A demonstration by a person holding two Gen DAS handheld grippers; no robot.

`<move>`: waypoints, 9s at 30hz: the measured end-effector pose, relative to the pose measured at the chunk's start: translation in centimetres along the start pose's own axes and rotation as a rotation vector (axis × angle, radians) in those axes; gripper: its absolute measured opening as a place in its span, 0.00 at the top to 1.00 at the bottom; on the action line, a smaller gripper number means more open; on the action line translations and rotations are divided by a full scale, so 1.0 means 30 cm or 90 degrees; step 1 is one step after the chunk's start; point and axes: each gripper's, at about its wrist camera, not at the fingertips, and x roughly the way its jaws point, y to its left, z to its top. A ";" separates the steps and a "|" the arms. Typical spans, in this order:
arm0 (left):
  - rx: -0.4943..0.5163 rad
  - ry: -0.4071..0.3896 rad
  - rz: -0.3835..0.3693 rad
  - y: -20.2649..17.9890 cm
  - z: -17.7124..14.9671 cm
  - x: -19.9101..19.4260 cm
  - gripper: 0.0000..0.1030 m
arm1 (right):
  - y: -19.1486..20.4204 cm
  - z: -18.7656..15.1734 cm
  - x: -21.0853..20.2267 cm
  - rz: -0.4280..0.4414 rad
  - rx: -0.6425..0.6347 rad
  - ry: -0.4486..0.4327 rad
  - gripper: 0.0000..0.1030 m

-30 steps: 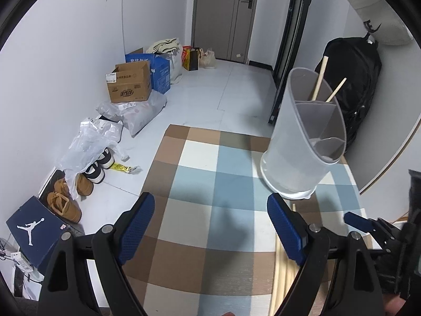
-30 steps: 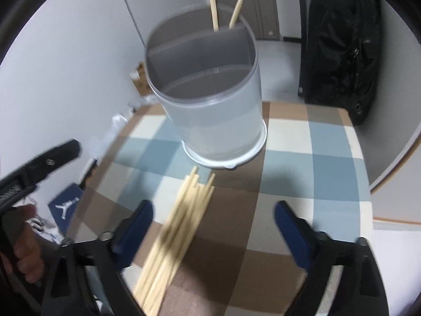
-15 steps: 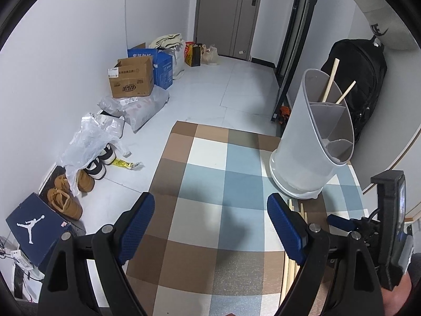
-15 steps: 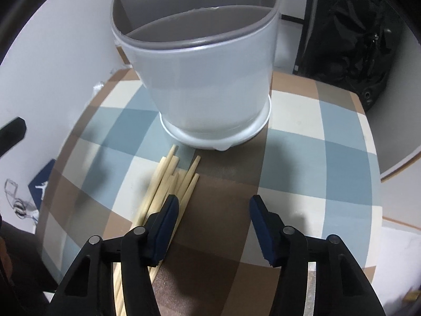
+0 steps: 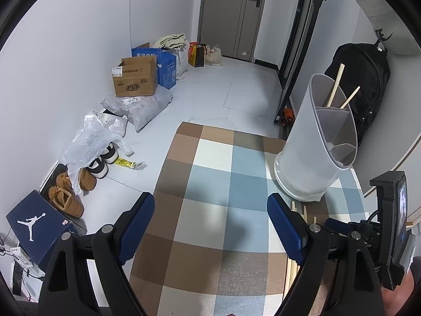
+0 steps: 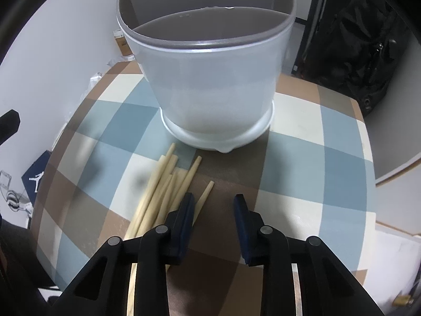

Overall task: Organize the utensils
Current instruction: 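Lower the right gripper to the chopstick pile and grasp a chopstick, then grasp another chopstick with the left gripper while the right gripper holds its own, then lift both held chopsticks and carry them over the utensil holder, then open both grippers to drop the chopsticks into the holder, then withdraw both open grippers from the holder, then lower both open grippers toward the chopsticks lying beside the holder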

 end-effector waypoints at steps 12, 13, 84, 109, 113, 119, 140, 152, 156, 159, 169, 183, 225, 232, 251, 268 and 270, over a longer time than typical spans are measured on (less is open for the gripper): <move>0.012 0.000 0.011 -0.002 -0.007 0.009 0.18 | 0.004 0.024 0.001 -0.024 0.004 0.007 0.79; 0.014 0.003 0.009 -0.003 -0.008 0.012 0.18 | -0.006 0.023 -0.002 -0.021 0.012 0.004 0.93; 0.242 0.214 -0.029 -0.371 -0.099 0.262 0.97 | -0.470 -0.032 -0.450 0.229 0.272 -0.307 0.97; 0.065 -0.007 -0.056 -0.226 0.048 -0.013 0.97 | -0.410 -0.046 -0.477 0.208 0.231 -0.330 0.97; 0.042 -0.029 -0.071 -0.207 0.063 -0.046 0.97 | -0.396 -0.039 -0.493 0.206 0.231 -0.328 0.97; 0.039 -0.047 -0.088 -0.196 0.078 -0.089 0.97 | -0.340 -0.024 -0.552 0.201 0.197 -0.345 0.97; 0.084 -0.143 -0.131 -0.252 0.260 -0.301 0.98 | -0.243 0.136 -0.756 0.231 0.131 -0.416 0.97; 0.126 -0.184 -0.159 -0.321 0.425 -0.371 0.98 | -0.233 0.352 -0.852 0.211 0.079 -0.462 0.97; 0.143 -0.199 -0.158 -0.344 0.477 -0.365 0.98 | -0.236 0.422 -0.863 0.207 0.073 -0.472 0.97; 0.147 -0.198 -0.160 -0.358 0.507 -0.350 0.98 | -0.234 0.475 -0.859 0.200 0.064 -0.477 0.97; 0.151 -0.143 -0.162 -0.351 0.528 -0.180 0.98 | -0.212 0.553 -0.757 0.183 0.041 -0.461 0.97; 0.161 -0.075 -0.189 -0.363 0.522 -0.067 0.98 | -0.235 0.570 -0.622 0.199 0.044 -0.411 0.97; 0.125 -0.119 -0.093 -0.315 0.338 -0.259 0.32 | -0.292 0.258 -0.703 0.218 0.128 -0.386 0.29; 0.102 -0.121 -0.059 -0.285 0.262 -0.271 0.25 | -0.258 0.159 -0.701 0.213 0.124 -0.377 0.22; 0.058 -0.089 -0.046 -0.213 0.059 -0.212 0.25 | -0.201 -0.059 -0.602 0.175 0.116 -0.330 0.14; -0.001 0.008 -0.041 -0.137 -0.076 -0.014 0.24 | -0.141 -0.119 -0.390 0.147 0.077 -0.208 0.14; -0.012 0.025 -0.042 -0.131 -0.078 0.007 0.24 | -0.130 -0.111 -0.356 0.145 0.066 -0.182 0.17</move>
